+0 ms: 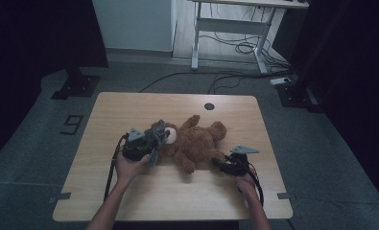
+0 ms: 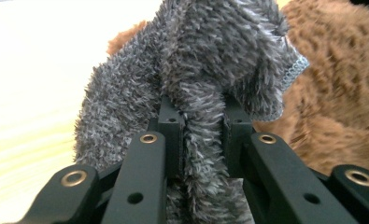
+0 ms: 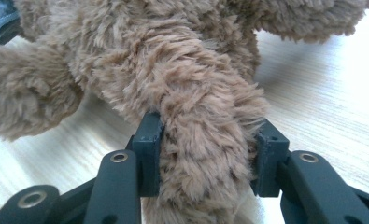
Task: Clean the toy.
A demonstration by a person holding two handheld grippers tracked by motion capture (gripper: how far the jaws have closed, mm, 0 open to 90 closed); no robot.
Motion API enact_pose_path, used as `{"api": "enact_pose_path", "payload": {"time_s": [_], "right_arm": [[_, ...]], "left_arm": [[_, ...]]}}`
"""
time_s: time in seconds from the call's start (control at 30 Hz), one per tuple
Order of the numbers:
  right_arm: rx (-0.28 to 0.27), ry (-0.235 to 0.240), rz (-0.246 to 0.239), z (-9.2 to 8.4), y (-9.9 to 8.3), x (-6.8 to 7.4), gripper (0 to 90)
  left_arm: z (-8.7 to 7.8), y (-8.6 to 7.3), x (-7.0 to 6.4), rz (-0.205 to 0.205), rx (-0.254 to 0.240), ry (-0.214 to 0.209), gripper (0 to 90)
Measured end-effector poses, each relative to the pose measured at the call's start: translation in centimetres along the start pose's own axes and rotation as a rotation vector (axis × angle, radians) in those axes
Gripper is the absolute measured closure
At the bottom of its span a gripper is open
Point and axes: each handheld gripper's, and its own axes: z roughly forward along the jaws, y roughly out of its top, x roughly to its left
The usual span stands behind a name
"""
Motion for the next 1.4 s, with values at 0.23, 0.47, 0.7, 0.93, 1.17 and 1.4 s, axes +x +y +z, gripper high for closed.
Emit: {"api": "enact_pose_path", "payload": {"time_s": [0.23, 0.47, 0.7, 0.93, 1.17, 1.4], "right_arm": [[-0.026, -0.043, 0.019, 0.4, 0.1, -0.3, 54.4], [-0.040, -0.066, 0.035, 0.7, 0.2, -0.5, 54.0], [-0.050, -0.084, 0.048, 1.0, 0.3, -0.6, 51.4], [-0.053, -0.076, 0.063, 0.2, 0.0, -0.7, 35.4], [-0.092, -0.079, 0.050, -0.8, -0.2, -0.6, 31.8], [-0.082, -0.055, 0.037, -1.7, -0.8, -0.3, 30.2]], "left_arm": [[0.2, -0.7, 1.0, -0.023, 0.035, 0.014, 74.3], [0.9, -1.1, 1.4, -0.030, 0.071, 0.019, 74.0], [1.3, -0.6, 1.7, -0.052, 0.068, 0.017, 73.6], [-0.9, -1.2, 1.8, -0.031, 0.063, 0.033, 73.3], [-3.5, -2.7, 2.6, -0.030, 0.069, 0.050, 72.9], [-5.8, -4.7, 3.7, -0.025, 0.097, 0.072, 71.9]]}}
